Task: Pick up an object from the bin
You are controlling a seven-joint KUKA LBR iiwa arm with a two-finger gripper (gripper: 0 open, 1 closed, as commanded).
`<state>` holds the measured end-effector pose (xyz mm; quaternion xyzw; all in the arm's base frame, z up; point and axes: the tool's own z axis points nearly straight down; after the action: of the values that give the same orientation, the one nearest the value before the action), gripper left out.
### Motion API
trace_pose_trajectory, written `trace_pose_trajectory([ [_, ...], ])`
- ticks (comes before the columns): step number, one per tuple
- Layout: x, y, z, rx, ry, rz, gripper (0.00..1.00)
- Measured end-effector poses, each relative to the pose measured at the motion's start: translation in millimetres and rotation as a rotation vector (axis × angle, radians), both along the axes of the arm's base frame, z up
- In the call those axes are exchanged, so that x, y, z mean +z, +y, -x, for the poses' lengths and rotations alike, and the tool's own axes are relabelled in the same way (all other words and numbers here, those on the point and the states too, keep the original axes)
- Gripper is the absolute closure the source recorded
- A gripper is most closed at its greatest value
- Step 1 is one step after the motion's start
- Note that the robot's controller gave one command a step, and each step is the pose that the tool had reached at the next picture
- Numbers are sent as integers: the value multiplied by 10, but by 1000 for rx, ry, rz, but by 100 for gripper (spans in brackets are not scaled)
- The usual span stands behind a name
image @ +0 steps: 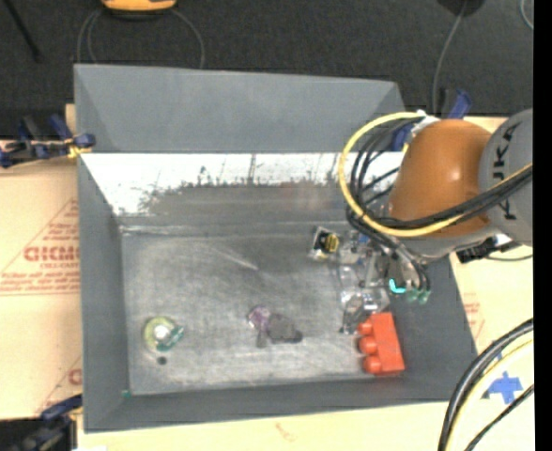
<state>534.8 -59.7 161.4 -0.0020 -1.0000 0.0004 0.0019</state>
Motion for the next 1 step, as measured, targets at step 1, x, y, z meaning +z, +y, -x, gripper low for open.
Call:
trace_pose_trajectory([
  [1, -890, 342, 381, -52, -17, -1, 0],
])
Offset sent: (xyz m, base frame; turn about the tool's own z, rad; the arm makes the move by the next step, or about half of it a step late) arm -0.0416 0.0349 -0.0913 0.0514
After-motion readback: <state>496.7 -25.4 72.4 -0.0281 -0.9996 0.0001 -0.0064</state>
